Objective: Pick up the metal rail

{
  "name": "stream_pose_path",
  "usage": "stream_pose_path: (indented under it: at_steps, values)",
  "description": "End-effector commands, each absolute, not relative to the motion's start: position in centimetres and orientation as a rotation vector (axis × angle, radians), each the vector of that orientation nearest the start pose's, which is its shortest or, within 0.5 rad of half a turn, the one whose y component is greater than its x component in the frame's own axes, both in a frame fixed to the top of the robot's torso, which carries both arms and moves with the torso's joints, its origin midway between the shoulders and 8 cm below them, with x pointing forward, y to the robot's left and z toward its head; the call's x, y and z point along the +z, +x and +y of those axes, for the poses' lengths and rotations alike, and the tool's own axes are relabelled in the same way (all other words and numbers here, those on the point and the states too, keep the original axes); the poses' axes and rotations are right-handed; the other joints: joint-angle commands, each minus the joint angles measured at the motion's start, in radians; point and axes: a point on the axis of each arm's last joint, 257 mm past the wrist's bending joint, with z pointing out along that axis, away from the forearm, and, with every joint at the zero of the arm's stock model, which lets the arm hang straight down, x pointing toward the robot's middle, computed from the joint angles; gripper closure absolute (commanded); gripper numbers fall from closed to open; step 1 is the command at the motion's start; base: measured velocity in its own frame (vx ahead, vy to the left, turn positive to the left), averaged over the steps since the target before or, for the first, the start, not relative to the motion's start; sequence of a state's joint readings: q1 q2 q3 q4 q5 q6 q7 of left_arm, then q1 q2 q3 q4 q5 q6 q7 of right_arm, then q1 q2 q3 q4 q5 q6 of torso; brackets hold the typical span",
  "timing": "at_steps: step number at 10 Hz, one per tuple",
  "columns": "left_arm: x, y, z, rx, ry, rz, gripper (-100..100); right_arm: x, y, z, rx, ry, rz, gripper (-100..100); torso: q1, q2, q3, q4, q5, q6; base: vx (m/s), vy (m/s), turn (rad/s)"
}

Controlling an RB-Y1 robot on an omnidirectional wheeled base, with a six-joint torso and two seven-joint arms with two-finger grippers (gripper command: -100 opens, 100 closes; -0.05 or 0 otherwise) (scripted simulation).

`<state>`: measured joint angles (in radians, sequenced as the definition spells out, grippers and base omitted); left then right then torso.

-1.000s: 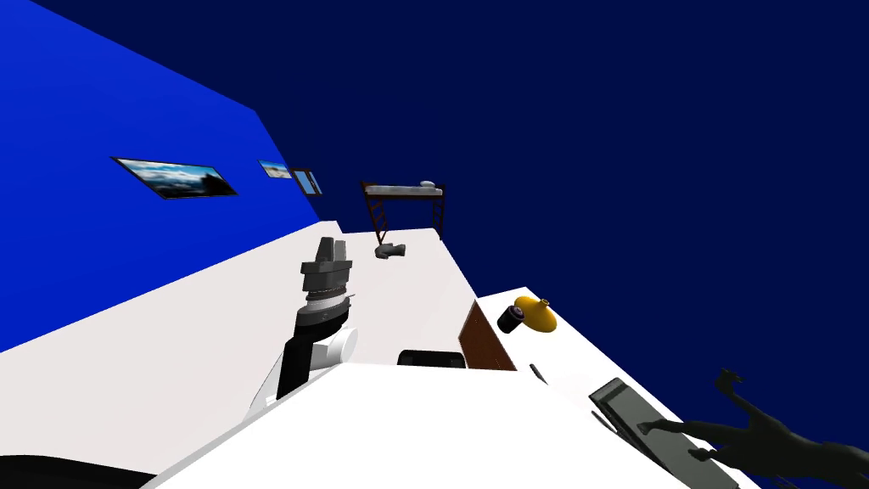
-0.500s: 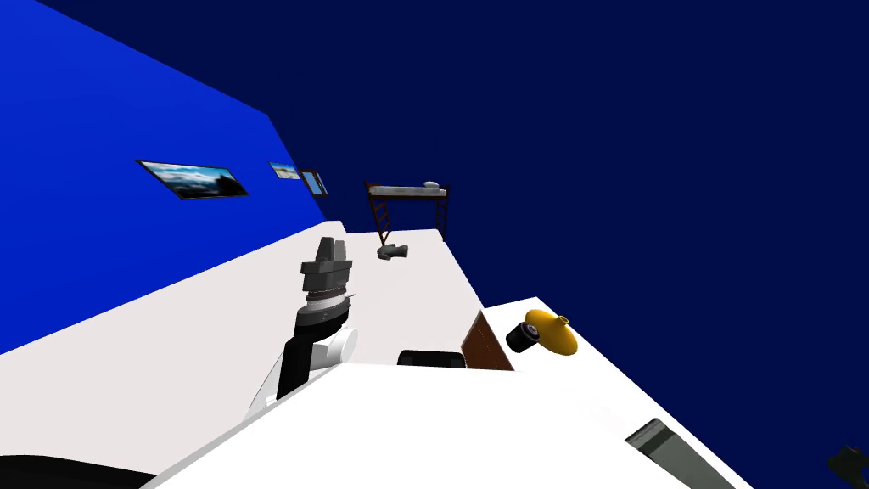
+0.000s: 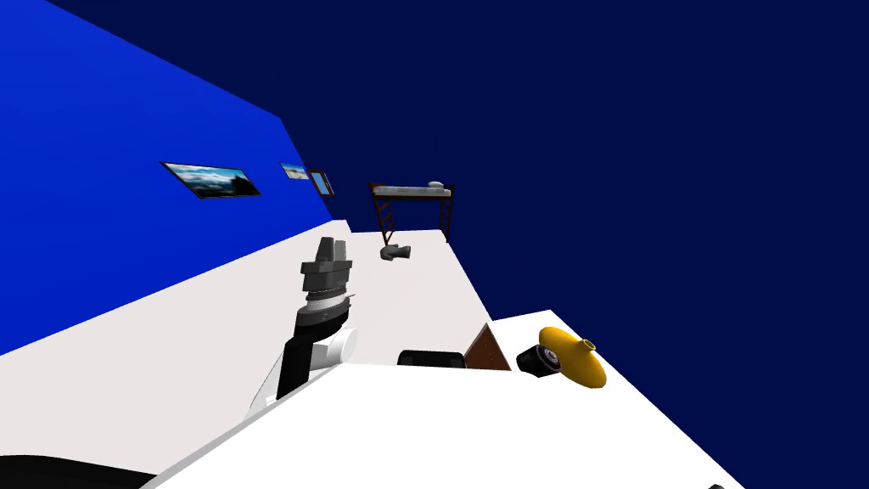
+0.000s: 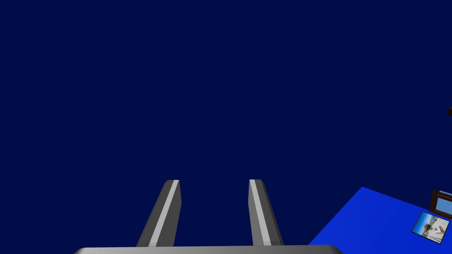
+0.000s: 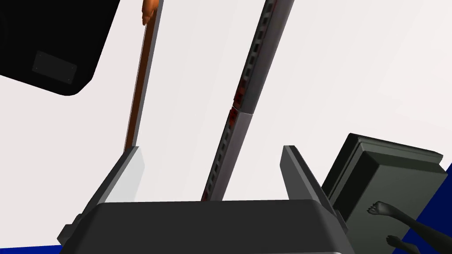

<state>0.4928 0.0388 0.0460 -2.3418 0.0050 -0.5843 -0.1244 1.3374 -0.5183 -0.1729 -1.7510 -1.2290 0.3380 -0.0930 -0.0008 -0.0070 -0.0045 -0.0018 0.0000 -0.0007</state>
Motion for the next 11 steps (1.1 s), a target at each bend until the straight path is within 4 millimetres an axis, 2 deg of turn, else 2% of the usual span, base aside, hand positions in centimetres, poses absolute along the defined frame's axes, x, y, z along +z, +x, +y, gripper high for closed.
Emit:
stream_pose_path:
  at_steps: [1, 2, 3, 4, 5, 6, 7, 8, 9, 11]
  values:
    - [6.9, 31.3, 28.1, -1.180, -0.460, 0.557, 0, -44.6, -12.2, -46.5, -0.329, -3.251, -0.786, -100, 0.000, 0.000, 0.000, 0.000, 0.000, 0.000, 0.099, -0.013, 0.048]
    - [6.9, 31.3, 28.1, -1.180, -0.460, 0.557, 0, -44.9, -14.8, -46.1, -0.255, -3.235, -0.698, -100, 0.000, 0.001, 0.000, 0.000, 0.000, 0.000, 0.110, -0.012, 0.085]
    - [6.9, 31.3, 28.1, -1.180, -0.460, 0.557, 0, -44.9, -14.8, -46.1, -0.262, -3.235, -0.684, -100, 0.000, 0.000, 0.000, 0.000, 0.000, 0.000, 0.097, -0.018, 0.054]
    - [6.9, 31.3, 28.1, -1.180, -0.460, 0.557, 0, -45.0, -17.2, -45.7, -0.198, -3.218, -0.599, -100, 0.000, 0.001, 0.000, 0.000, 0.000, 0.000, 0.100, -0.012, 0.080]
    - [6.9, 31.3, 28.1, -1.180, -0.460, 0.557, 0, -45.0, -17.1, -45.7, -0.202, -3.218, -0.590, -100, 0.000, 0.001, 0.001, 0.000, 0.000, 0.000, 0.076, -0.025, 0.049]
    - [6.9, 31.3, 28.1, -1.180, -0.460, 0.557, 0, -45.1, -19.4, -45.3, -0.142, -3.201, -0.519, -100, -0.001, 0.002, 0.001, 0.000, 0.000, 0.000, 0.085, -0.033, 0.119]
    - [6.9, 31.3, 28.1, -1.180, -0.460, 0.557, 0, -45.1, -19.2, -45.2, -0.153, -3.201, -0.498, -100, -0.001, 0.002, 0.001, 0.000, 0.000, 0.000, 0.071, -0.028, 0.054]
    - [6.9, 31.3, 28.1, -1.180, -0.460, 0.557, 0, -45.1, -21.2, -44.8, -0.103, -3.184, -0.427, -100, -0.001, 0.003, 0.001, 0.001, 0.000, 0.000, 0.077, -0.019, 0.080]
    - [6.9, 31.3, 28.1, -1.180, -0.460, 0.557, 0, -45.1, -21.1, -44.8, -0.109, -3.184, -0.416, -100, 0.000, 0.003, 0.001, 0.001, 0.000, 0.000, 0.063, -0.016, 0.041]
    - [6.9, 31.3, 28.1, -1.180, -0.460, 0.557, 0, -44.9, -24.2, -44.0, -0.038, -3.153, -0.282, -100, -0.001, 0.003, 0.002, 0.001, 0.000, 0.000, 0.078, -0.031, 0.091]
